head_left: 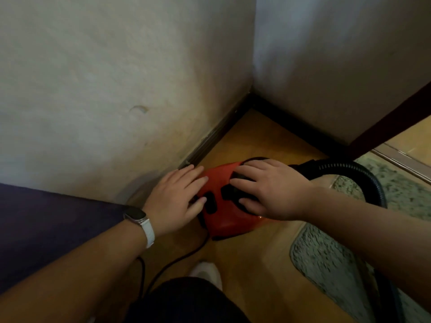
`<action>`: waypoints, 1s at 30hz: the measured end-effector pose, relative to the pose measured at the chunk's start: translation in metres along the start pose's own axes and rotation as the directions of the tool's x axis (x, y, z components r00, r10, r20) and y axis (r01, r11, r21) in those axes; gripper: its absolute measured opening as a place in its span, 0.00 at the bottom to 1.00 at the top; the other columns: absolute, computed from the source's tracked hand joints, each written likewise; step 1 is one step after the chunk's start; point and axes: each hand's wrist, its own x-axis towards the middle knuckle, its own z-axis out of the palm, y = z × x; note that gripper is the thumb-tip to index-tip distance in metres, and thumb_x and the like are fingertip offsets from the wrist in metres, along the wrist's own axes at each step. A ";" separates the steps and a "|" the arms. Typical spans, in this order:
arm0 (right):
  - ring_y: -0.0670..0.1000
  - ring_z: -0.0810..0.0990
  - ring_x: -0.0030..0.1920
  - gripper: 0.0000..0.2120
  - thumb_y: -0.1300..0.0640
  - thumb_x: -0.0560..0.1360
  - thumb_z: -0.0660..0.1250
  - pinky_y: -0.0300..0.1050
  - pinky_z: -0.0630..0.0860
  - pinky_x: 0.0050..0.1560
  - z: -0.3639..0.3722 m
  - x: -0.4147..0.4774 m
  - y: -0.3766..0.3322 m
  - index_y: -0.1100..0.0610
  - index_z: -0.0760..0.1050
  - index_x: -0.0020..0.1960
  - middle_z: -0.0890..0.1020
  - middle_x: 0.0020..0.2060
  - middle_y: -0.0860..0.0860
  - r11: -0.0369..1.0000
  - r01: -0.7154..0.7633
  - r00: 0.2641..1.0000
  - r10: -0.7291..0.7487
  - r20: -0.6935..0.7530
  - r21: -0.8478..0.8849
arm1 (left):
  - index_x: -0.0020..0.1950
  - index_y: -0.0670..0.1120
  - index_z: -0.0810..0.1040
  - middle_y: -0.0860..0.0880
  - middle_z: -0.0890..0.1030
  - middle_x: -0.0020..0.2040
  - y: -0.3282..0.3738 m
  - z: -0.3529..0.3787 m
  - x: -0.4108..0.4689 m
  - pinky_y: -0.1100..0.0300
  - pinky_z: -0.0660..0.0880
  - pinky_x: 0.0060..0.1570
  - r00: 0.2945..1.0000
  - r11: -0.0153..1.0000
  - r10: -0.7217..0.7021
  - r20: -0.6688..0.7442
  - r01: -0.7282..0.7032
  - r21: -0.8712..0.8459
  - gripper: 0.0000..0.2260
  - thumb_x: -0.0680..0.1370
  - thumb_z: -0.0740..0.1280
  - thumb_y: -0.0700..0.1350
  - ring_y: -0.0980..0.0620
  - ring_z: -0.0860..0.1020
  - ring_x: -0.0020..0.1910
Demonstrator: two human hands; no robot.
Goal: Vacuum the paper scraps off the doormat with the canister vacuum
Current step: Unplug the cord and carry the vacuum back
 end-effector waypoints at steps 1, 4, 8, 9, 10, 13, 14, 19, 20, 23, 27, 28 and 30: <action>0.58 0.77 0.63 0.25 0.40 0.79 0.52 0.57 0.76 0.59 -0.010 -0.004 -0.006 0.50 0.74 0.68 0.77 0.64 0.53 0.999 -0.022 0.999 0.021 0.026 0.030 | 0.72 0.49 0.73 0.48 0.70 0.75 0.009 -0.012 -0.006 0.46 0.64 0.70 0.997 0.995 -0.082 0.011 0.083 -0.055 0.24 0.79 0.56 0.59 0.46 0.66 0.74; 0.58 0.76 0.65 0.26 0.40 0.79 0.50 0.57 0.76 0.60 -0.051 -0.019 -0.023 0.49 0.74 0.69 0.76 0.66 0.53 0.990 -0.103 0.991 0.095 0.089 0.091 | 0.74 0.52 0.70 0.51 0.67 0.76 0.034 -0.051 -0.023 0.48 0.62 0.72 0.972 0.965 -0.218 0.090 0.229 -0.125 0.26 0.79 0.54 0.60 0.48 0.63 0.76; 0.59 0.76 0.64 0.25 0.40 0.79 0.52 0.57 0.76 0.60 -0.112 -0.033 -0.047 0.50 0.77 0.66 0.77 0.66 0.54 0.982 -0.161 0.979 0.146 0.139 0.103 | 0.73 0.52 0.71 0.50 0.68 0.76 0.062 -0.110 -0.050 0.49 0.64 0.70 0.959 0.949 -0.243 0.144 0.266 -0.172 0.24 0.79 0.58 0.58 0.48 0.62 0.76; 0.60 0.75 0.65 0.24 0.41 0.79 0.54 0.57 0.75 0.61 -0.126 -0.036 -0.054 0.50 0.76 0.67 0.76 0.67 0.54 0.982 -0.159 0.979 0.144 0.143 0.100 | 0.74 0.52 0.71 0.50 0.68 0.76 0.067 -0.126 -0.057 0.49 0.65 0.69 0.953 0.942 -0.260 0.154 0.285 -0.176 0.24 0.79 0.58 0.58 0.48 0.62 0.76; 0.59 0.74 0.67 0.23 0.41 0.80 0.55 0.57 0.73 0.63 -0.141 -0.039 -0.061 0.49 0.74 0.68 0.75 0.68 0.54 0.982 -0.159 0.979 0.143 0.148 0.103 | 0.74 0.52 0.71 0.49 0.68 0.76 0.072 -0.142 -0.064 0.49 0.66 0.68 0.946 0.936 -0.277 0.165 0.305 -0.174 0.24 0.78 0.58 0.57 0.48 0.63 0.76; 0.56 0.65 0.74 0.25 0.40 0.81 0.53 0.56 0.65 0.71 -0.185 -0.050 -0.081 0.48 0.67 0.74 0.68 0.74 0.53 0.977 -0.175 0.969 0.149 0.195 0.120 | 0.73 0.51 0.71 0.48 0.69 0.75 0.081 -0.186 -0.081 0.49 0.67 0.68 0.933 0.926 -0.312 0.181 0.341 -0.160 0.25 0.78 0.58 0.57 0.47 0.65 0.74; 0.56 0.65 0.74 0.26 0.40 0.81 0.52 0.56 0.64 0.71 -0.198 -0.053 -0.089 0.48 0.66 0.75 0.68 0.74 0.52 0.975 -0.179 0.970 0.152 0.192 0.129 | 0.73 0.51 0.71 0.48 0.69 0.75 0.083 -0.201 -0.087 0.49 0.67 0.67 0.927 0.922 -0.328 0.181 0.356 -0.154 0.25 0.78 0.58 0.57 0.46 0.66 0.74; 0.57 0.75 0.66 0.24 0.42 0.79 0.55 0.56 0.74 0.62 -0.246 -0.070 -0.112 0.52 0.74 0.69 0.77 0.65 0.54 0.992 -0.087 0.985 0.072 0.155 0.088 | 0.72 0.49 0.73 0.47 0.72 0.72 0.095 -0.254 -0.119 0.48 0.71 0.64 0.906 0.904 -0.391 0.160 0.411 -0.118 0.27 0.77 0.52 0.59 0.45 0.69 0.71; 0.57 0.75 0.66 0.23 0.42 0.80 0.56 0.56 0.74 0.62 -0.255 -0.072 -0.116 0.52 0.74 0.69 0.77 0.65 0.53 0.993 -0.081 0.984 0.066 0.168 0.085 | 0.72 0.49 0.73 0.47 0.72 0.72 0.097 -0.263 -0.127 0.48 0.71 0.64 0.899 0.900 -0.402 0.175 0.423 -0.106 0.27 0.77 0.52 0.59 0.46 0.69 0.71; 0.57 0.75 0.66 0.24 0.41 0.79 0.54 0.55 0.74 0.64 -0.280 -0.076 -0.134 0.52 0.73 0.69 0.77 0.66 0.53 0.996 -0.054 0.987 0.043 0.152 0.071 | 0.72 0.50 0.73 0.47 0.73 0.72 0.103 -0.285 -0.160 0.49 0.71 0.64 0.885 0.893 -0.434 0.168 0.447 -0.049 0.26 0.78 0.54 0.58 0.46 0.70 0.71; 0.56 0.75 0.68 0.26 0.40 0.79 0.53 0.54 0.74 0.64 -0.301 -0.075 -0.165 0.52 0.73 0.70 0.77 0.67 0.53 0.998 0.018 0.989 -0.028 0.148 0.067 | 0.70 0.49 0.75 0.47 0.75 0.70 0.108 -0.310 -0.209 0.48 0.72 0.62 0.832 0.840 -0.536 0.147 0.543 -0.010 0.24 0.78 0.56 0.57 0.45 0.72 0.69; 0.56 0.74 0.68 0.26 0.40 0.79 0.53 0.54 0.74 0.64 -0.305 -0.071 -0.175 0.51 0.73 0.70 0.76 0.68 0.53 0.997 0.038 0.987 -0.047 0.151 0.062 | 0.69 0.49 0.75 0.47 0.75 0.70 0.109 -0.316 -0.220 0.48 0.73 0.61 0.811 0.817 -0.569 0.138 0.576 -0.013 0.24 0.78 0.55 0.57 0.46 0.73 0.68; 0.56 0.73 0.69 0.26 0.40 0.79 0.54 0.54 0.73 0.65 -0.314 -0.062 -0.195 0.50 0.72 0.71 0.75 0.69 0.52 0.996 0.063 0.987 -0.073 0.145 0.070 | 0.68 0.49 0.76 0.48 0.75 0.69 0.108 -0.327 -0.243 0.48 0.74 0.60 0.767 0.771 -0.631 0.118 0.636 -0.009 0.24 0.77 0.55 0.58 0.47 0.73 0.67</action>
